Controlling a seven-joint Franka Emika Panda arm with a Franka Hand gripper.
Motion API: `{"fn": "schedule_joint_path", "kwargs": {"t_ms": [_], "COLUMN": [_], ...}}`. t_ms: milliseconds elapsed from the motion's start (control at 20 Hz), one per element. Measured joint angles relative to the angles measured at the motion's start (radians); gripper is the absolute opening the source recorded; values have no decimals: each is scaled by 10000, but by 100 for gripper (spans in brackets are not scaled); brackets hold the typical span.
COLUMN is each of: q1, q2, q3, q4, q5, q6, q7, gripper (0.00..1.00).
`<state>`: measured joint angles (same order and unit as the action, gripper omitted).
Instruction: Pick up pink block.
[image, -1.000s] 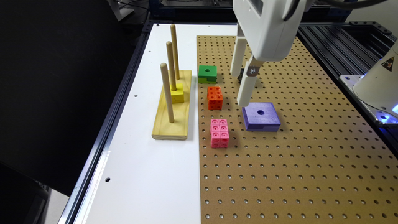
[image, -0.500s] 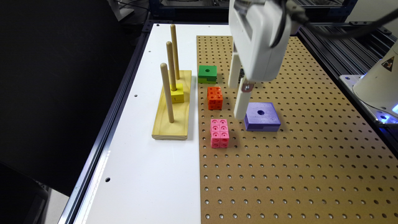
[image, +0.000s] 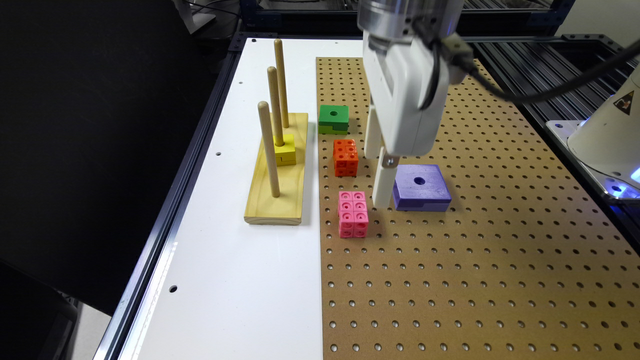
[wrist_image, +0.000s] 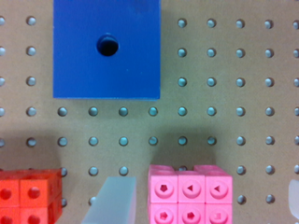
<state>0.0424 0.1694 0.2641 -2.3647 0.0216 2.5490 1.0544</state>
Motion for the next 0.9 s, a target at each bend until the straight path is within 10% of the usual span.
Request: {"fn": "schedule_joint_path", "kwargs": {"t_ms": [900], "q1": [-4], "q2": [476], "q3": [-41], "q4": [36], "q5": [-60], "q6": [383], "q7": [0], "gripper": [100]}}
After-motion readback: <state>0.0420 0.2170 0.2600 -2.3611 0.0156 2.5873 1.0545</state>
